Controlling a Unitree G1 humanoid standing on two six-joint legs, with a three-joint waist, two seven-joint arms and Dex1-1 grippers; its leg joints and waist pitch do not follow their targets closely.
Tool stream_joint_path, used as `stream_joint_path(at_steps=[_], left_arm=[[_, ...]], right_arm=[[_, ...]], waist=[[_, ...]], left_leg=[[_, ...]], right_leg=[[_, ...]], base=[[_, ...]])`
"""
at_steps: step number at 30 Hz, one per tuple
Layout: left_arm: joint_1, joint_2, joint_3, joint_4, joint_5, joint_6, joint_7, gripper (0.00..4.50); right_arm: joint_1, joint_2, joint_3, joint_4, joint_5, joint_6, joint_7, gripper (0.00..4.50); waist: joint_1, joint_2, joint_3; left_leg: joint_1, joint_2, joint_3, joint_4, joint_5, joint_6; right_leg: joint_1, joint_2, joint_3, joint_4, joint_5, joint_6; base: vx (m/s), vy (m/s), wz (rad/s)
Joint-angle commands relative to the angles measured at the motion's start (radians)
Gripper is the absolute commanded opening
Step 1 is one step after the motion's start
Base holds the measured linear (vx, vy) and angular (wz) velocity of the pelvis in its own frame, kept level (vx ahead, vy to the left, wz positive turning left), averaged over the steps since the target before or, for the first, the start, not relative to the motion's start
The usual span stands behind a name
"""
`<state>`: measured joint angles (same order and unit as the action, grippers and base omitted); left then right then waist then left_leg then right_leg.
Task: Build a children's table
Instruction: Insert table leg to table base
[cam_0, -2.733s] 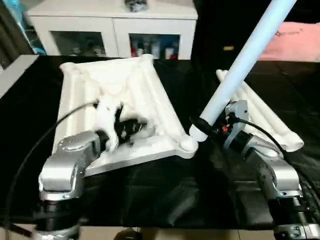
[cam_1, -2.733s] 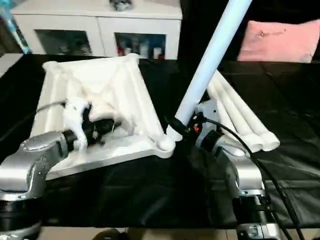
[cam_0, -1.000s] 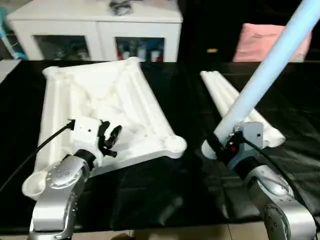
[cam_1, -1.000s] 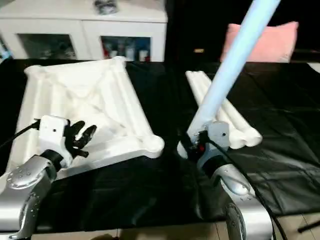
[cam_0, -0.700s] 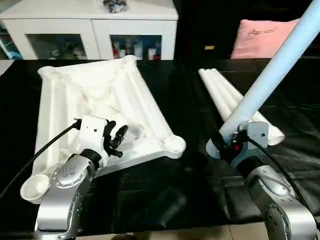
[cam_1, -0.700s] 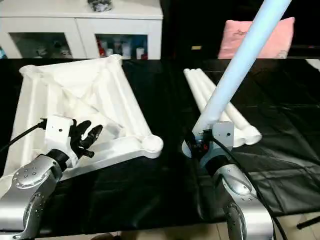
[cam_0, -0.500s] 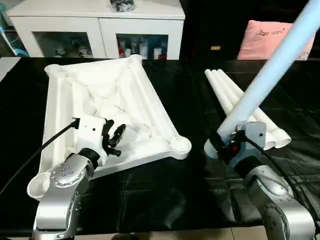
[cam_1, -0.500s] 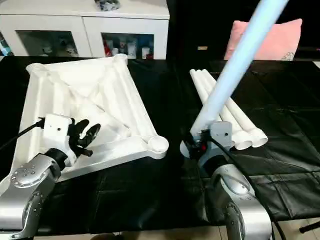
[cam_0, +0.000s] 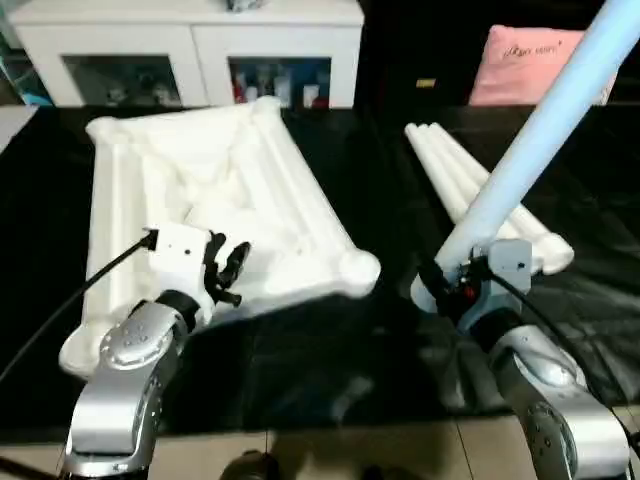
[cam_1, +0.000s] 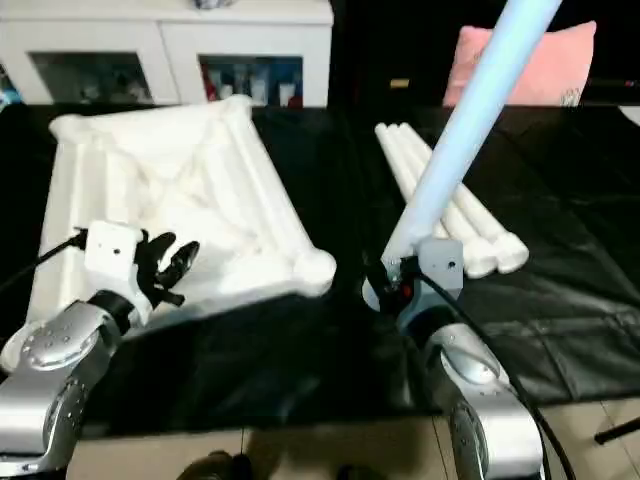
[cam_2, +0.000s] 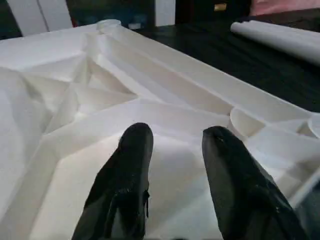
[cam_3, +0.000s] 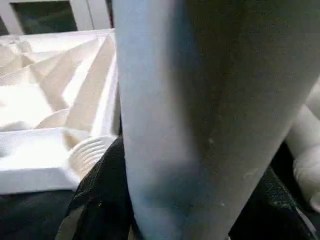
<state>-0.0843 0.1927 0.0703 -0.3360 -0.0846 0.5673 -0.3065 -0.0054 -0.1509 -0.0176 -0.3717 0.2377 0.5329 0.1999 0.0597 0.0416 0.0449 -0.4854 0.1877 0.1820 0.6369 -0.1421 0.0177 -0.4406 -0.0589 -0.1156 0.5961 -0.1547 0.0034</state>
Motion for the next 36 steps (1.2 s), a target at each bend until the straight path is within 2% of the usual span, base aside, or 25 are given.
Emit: stream_joint_path(at_steps=[1, 2, 3, 4, 5, 6, 7, 8, 9, 10, 12, 15, 18, 19, 24, 25, 28, 29, 30, 31, 32, 33, 34, 35, 36], left_arm=[[-0.008, 0.006, -0.008, -0.011, -0.001, 0.006, 0.009, 1.86], [-0.008, 0.005, -0.01, -0.011, -0.001, 0.006, 0.01, 1.86], [-0.008, 0.005, -0.011, -0.012, 0.0, 0.007, 0.011, 1.86], [-0.008, 0.004, -0.012, -0.012, 0.0, 0.007, 0.012, 1.86], [-0.011, 0.004, -0.015, -0.01, 0.002, 0.009, 0.014, 1.86], [-0.013, 0.004, -0.016, -0.008, 0.003, 0.009, 0.016, 1.86], [-0.015, 0.004, -0.017, -0.007, 0.004, 0.01, 0.018, 1.86], [-0.015, 0.004, -0.017, -0.006, 0.004, 0.01, 0.019, 1.86], [-0.015, 0.004, -0.018, -0.006, 0.004, 0.01, 0.019, 1.86], [-0.016, 0.005, -0.019, -0.005, 0.005, 0.009, 0.02, 1.86], [-0.017, 0.003, -0.017, -0.002, 0.0, 0.016, 0.03, 1.86], [-0.019, 0.004, -0.016, 0.004, 0.011, 0.01, 0.039, 1.86], [-0.019, 0.005, -0.019, 0.004, 0.015, 0.007, 0.044, 1.86], [-0.02, 0.003, -0.017, 0.005, 0.012, 0.009, 0.046, 1.86], [-0.021, 0.002, -0.017, 0.005, 0.01, 0.009, 0.053, 1.86], [-0.02, 0.002, -0.019, 0.004, 0.008, 0.01, 0.057, 1.86], [-0.017, 0.0, -0.025, 0.003, 0.01, 0.007, 0.06, 1.86], [-0.016, -0.005, -0.023, 0.003, 0.004, 0.006, 0.06, 1.86], [-0.015, -0.005, -0.022, 0.004, 0.003, 0.005, 0.06, 1.86], [-0.015, -0.011, -0.019, 0.003, -0.002, 0.014, 0.062, 1.86], [-0.016, -0.011, -0.02, 0.003, 0.003, 0.012, 0.068, 1.86], [-0.017, -0.012, -0.018, 0.004, 0.003, 0.01, 0.07, 1.86], [-0.02, -0.007, -0.02, 0.005, 0.008, 0.012, 0.073, 1.86], [-0.022, -0.002, -0.021, 0.005, 0.011, 0.011, 0.074, 1.86], [-0.022, -0.001, -0.021, 0.006, 0.01, 0.008, 0.073, 1.86]], right_arm=[[-0.007, -0.007, -0.003, -0.012, -0.005, -0.007, -0.002, 1.93], [-0.008, -0.007, -0.004, -0.011, -0.007, -0.007, -0.004, 1.93], [-0.009, -0.007, -0.005, -0.011, -0.009, -0.007, -0.006, 1.93], [-0.009, -0.006, -0.006, -0.011, -0.009, -0.006, -0.008, 1.93], [-0.011, -0.007, -0.009, -0.009, -0.003, -0.005, -0.005, 1.93], [-0.013, -0.01, -0.009, -0.007, -0.002, -0.009, -0.001, 1.93], [-0.016, -0.014, -0.01, -0.003, -0.003, -0.011, 0.002, 1.93], [-0.016, -0.014, -0.01, -0.003, -0.003, -0.011, 0.003, 1.93], [-0.016, -0.015, -0.011, -0.003, -0.002, -0.011, 0.003, 1.93], [-0.017, -0.017, -0.014, -0.003, -0.001, -0.009, 0.004, 1.93], [-0.019, -0.019, -0.019, -0.004, 0.0, -0.007, 0.005, 1.93], [-0.022, -0.02, -0.023, -0.003, 0.007, 0.002, 0.005, 1.93], [-0.021, -0.019, -0.026, -0.004, 0.009, 0.007, 0.002, 1.93], [-0.022, -0.019, -0.027, -0.003, 0.01, 0.007, 0.003, 1.93], [-0.021, -0.018, -0.03, -0.007, 0.019, 0.009, 0.008, 1.93], [-0.021, -0.02, -0.03, -0.011, 0.024, 0.009, 0.014, 1.93], [-0.023, -0.027, -0.029, -0.011, 0.023, 0.011, 0.019, 1.93], [-0.023, -0.029, -0.028, -0.012, 0.03, 0.019, 0.024, 1.93], [-0.023, -0.03, -0.028, -0.012, 0.031, 0.021, 0.025, 1.93], [-0.023, -0.032, -0.028, -0.013, 0.039, 0.031, 0.033, 1.93], [-0.024, -0.038, -0.025, -0.015, 0.041, 0.043, 0.037, 1.93], [-0.026, -0.045, -0.021, -0.015, 0.035, 0.041, 0.039, 1.93], [-0.032, -0.039, -0.026, -0.014, 0.036, 0.043, 0.03, 1.93], [-0.038, -0.033, -0.033, -0.013, 0.037, 0.045, 0.02, 1.93], [-0.041, -0.029, -0.037, -0.013, 0.036, 0.051, 0.013, 1.93]], waist=[[0.033, 0.019, -0.032], [0.099, 0.022, -0.017], [0.132, -0.007, -0.048], [0.074, -0.076, -0.073], [0.072, -0.043, -0.029], [0.083, -0.062, -0.001], [0.095, -0.043, -0.012], [0.097, -0.025, -0.032], [0.063, -0.004, -0.026], [0.044, 0.015, -0.032], [0.024, 0.004, -0.028], [0.007, -0.015, -0.022], [-0.005, -0.019, -0.038], [-0.013, -0.018, -0.036], [-0.049, -0.001, -0.036], [-0.06, 0.008, -0.038], [-0.073, -0.001, -0.042], [-0.075, -0.02, -0.042], [-0.065, -0.056, -0.053], [-0.044, -0.088, -0.064], [-0.023, -0.08, -0.053], [-0.013, -0.072, -0.049], [-0.013, -0.073, -0.05], [-0.001, -0.037, -0.059], [-0.01, -0.024, -0.056]], left_leg=[[-0.016, 0.104, -0.032, -0.227, -0.927, -0.124], [-0.067, 0.04, 0.089, -0.27, -1.043, -0.206], [-0.092, 0.05, 0.136, -0.208, -0.793, -0.249], [0.052, 0.056, 0.105, 0.034, -0.529, -0.227], [0.085, 0.01, -0.071, 0.233, -0.175, -0.095], [-0.001, -0.04, -0.104, 0.215, -0.161, -0.063], [0.072, -0.022, -0.126, 0.15, -0.195, -0.107], [0.103, 0.008, -0.127, 0.085, -0.239, -0.121], [0.143, 0.067, -0.145, -0.029, -0.473, -0.156], [0.143, 0.077, -0.153, -0.072, -0.587, -0.168], [0.124, 0.053, -0.136, -0.102, -0.556, -0.15], [0.124, 0.032, -0.099, -0.111, -0.454, -0.139], [0.118, 0.031, -0.081, -0.116, -0.275, -0.098], [0.121, 0.032, -0.079, -0.125, -0.361, -0.106], [0.142, 0.084, -0.135, -0.154, -0.521, -0.183], [0.154, 0.142, -0.167, -0.186, -0.534, -0.126], [0.146, 0.154, -0.164, -0.193, -0.452, 0.021], [0.131, 0.122, -0.142, -0.174, -0.407, 0.099], [0.095, -0.017, -0.053, -0.061, -0.321, 0.14], [0.071, -0.083, -0.019, 0.05, -0.261, 0.149], [0.036, -0.07, -0.033, 0.083, -0.147, 0.109], [0.031, -0.066, -0.048, 0.049, -0.073, 0.064], [0.035, -0.06, -0.054, 0.023, -0.052, 0.064], [0.055, -0.018, -0.079, -0.027, -0.025, 0.083], [0.066, 0.041, -0.117, -0.054, -0.022, 0.128]], right_leg=[[0.086, 0.012, -0.026, 0.188, -0.424, -0.004], [0.109, 0.043, -0.063, 0.254, -0.384, -0.051], [0.156, 0.001, 0.054, 0.284, -0.667, -0.035], [0.023, -0.085, 0.114, 0.183, -1.026, 0.044], [-0.064, -0.227, 0.226, -0.113, -1.378, 0.005], [0.047, -0.156, 0.222, -0.066, -1.231, -0.056], [0.051, -0.125, 0.196, -0.027, -0.973, -0.111], [0.058, -0.095, 0.165, 0.008, -0.75, -0.135], [0.023, -0.023, 0.124, 0.057, -0.477, -0.14], [0.051, -0.035, 0.112, 0.07, -0.293, -0.137], [0.096, -0.058, 0.103, 0.029, -0.179, -0.131], [0.11, -0.094, 0.114, -0.041, -0.379, -0.127], [0.12, -0.096, 0.113, -0.052, -0.302, -0.129], [0.11, -0.091, 0.112, -0.055, -0.339, -0.131], [0.094, -0.035, 0.087, -0.035, -0.21, -0.115], [0.085, -0.03, 0.069, 0.005, -0.158, -0.133], [0.079, -0.045, 0.066, 0.034, -0.108, -0.205], [0.083, -0.058, 0.073, 0.01, -0.093, -0.306], [0.113, -0.073, 0.095, -0.078, -0.088, -0.434], [0.143, -0.095, 0.118, -0.11, -0.116, -0.445], [0.163, -0.141, 0.138, -0.105, -0.16, -0.368], [0.159, -0.127, 0.127, -0.092, -0.129, -0.22], [0.158, -0.115, 0.122, -0.088, -0.111, -0.146], [0.153, -0.106, 0.107, -0.08, -0.072, -0.041], [0.133, -0.091, 0.085, -0.05, -0.042, 0.003]], base=[[-0.203, 0.047, 0.03], [-0.203, 0.047, 0.03], [-0.1, -0.07, 0.18], [-0.047, -0.108, 0.21], [-0.047, -0.108, 0.21], [-0.06, 0.019, 0.1], [-0.076, 0.077, 0.18], [-0.076, 0.077, 0.18], [-0.156, 0.059, 0.3], [-0.151, 0.081, 0.12], [-0.11, 0.098, 0.04], [-0.045, 0.079, -0.08], [0.0, 0.0, 0.0], [0.0, 0.0, 0.0], [0.0, 0.0, 0.0], [0.021, -0.091, 0.06], [0.023, -0.13, 0.03], [0.019, -0.163, 0.0], [0.02, -0.182, 0.08], [0.021, -0.176, 0.01], [0.021, -0.176, 0.01], [0.008, -0.149, -0.06], [-0.002, -0.104, 0.04], [-0.002, -0.104, 0.04], [-0.005, -0.075, -0.01]])
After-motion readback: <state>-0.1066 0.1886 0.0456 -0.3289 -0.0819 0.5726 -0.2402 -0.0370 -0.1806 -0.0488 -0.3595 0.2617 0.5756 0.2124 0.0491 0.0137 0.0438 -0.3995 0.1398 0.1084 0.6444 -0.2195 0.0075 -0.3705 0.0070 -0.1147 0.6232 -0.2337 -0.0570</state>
